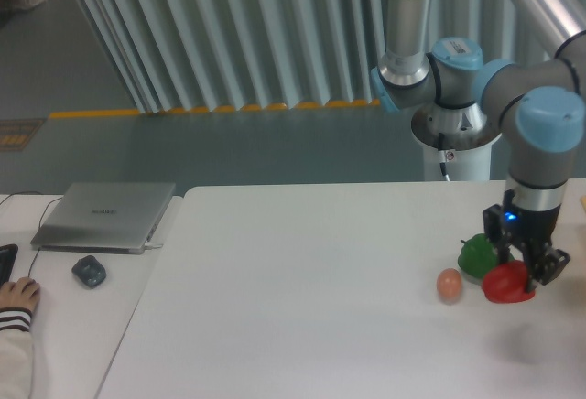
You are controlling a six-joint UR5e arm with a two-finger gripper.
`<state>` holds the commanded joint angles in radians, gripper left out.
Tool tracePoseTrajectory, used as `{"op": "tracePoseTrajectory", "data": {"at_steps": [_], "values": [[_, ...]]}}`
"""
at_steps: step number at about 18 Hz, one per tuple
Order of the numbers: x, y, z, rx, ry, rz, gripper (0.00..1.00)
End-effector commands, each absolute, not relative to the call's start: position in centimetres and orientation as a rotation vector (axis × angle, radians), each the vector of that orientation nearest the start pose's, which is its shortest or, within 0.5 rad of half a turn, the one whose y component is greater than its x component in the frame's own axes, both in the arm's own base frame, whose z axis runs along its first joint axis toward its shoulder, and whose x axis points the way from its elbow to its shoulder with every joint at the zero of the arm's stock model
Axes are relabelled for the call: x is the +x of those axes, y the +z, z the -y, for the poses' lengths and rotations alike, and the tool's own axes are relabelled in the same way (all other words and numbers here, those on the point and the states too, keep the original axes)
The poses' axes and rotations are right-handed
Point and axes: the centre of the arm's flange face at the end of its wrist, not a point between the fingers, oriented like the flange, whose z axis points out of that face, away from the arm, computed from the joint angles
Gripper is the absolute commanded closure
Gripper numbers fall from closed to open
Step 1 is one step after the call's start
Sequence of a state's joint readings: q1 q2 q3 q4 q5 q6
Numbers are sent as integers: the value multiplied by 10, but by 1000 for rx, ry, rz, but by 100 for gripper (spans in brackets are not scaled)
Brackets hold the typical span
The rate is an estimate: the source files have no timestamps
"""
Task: Place the red pepper on the table
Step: 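Lower the held red pepper onto the table beside the green pepper, then open the gripper, release the red pepper, and lift away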
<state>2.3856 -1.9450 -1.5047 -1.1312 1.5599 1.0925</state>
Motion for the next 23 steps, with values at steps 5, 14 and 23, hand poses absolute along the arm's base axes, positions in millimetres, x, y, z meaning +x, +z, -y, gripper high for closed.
{"op": "tracePoseTrajectory", "data": {"at_steps": [5,14,23], "values": [[-352,314,-551,-3139,190,-492,46],[-356,302,-558,-3137,201,-456,46],[-348,298,-561,-3146,202,-480,22]]}}
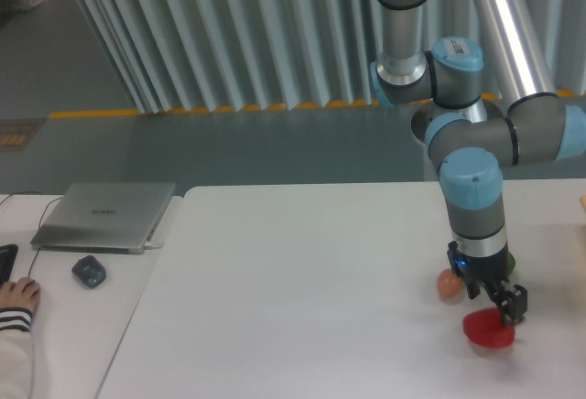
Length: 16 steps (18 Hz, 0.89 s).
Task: Place the red pepper on the table
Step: 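Open the gripper, release the red pepper, and lift away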
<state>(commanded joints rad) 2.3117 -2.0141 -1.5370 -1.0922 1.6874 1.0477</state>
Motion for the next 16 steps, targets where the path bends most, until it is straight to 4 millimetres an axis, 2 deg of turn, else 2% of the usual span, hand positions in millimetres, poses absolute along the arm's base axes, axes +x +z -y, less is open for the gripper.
{"op": "tracePoseTrajectory", "data": {"at_steps": [1,3,5,9,11,14,16], "values": [[-345,317,-557,-3127,233,-492,0],[-346,324,-554,-3123,240,-493,0],[-348,342,-551,-3114,251,-486,0],[-334,371,-539,-3074,187,-783,0],[-334,373,-540,-3073,188,-791,0],[-341,394,-540,-3075,74,-815,0],[-342,398,-540,-3047,72,-910,0]]}}
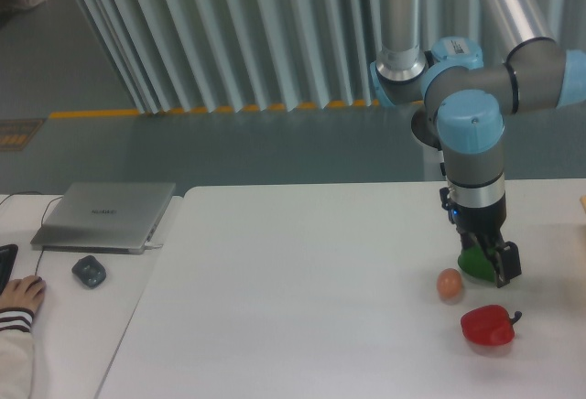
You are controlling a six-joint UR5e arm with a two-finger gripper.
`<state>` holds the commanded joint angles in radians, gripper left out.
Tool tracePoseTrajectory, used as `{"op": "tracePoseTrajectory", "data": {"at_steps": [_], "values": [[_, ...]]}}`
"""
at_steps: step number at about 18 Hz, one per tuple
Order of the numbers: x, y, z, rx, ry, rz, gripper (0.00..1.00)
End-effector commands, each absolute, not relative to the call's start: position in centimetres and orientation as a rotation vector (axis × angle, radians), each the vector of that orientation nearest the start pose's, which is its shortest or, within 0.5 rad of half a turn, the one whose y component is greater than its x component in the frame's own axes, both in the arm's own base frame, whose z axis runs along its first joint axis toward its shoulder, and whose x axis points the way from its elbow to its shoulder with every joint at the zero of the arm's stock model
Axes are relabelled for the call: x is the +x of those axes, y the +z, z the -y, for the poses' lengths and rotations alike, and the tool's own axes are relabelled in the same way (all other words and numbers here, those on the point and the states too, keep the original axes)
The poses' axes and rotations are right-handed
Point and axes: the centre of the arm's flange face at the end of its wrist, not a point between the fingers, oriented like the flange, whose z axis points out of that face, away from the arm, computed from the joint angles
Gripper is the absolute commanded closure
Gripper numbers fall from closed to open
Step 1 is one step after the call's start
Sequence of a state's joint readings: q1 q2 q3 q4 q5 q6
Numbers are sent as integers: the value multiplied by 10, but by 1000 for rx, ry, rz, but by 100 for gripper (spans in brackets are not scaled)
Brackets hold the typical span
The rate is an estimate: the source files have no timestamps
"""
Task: Place the red pepper on the table
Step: 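Open the gripper, release the red pepper, and lift away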
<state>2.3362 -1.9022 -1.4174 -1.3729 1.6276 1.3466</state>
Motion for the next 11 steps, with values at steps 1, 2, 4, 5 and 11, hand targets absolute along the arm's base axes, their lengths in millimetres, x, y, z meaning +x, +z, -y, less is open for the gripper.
{"op": "tracePoseTrajectory", "data": {"at_steps": [1,2,4,5,11], "values": [[-342,399,-538,-3045,71,-925,0],[-342,400,-537,-3046,69,-938,0],[-343,397,-535,-3039,57,-975,0],[-344,398,-534,-3035,57,-969,0],[-353,396,-526,-3026,30,-926,0]]}}
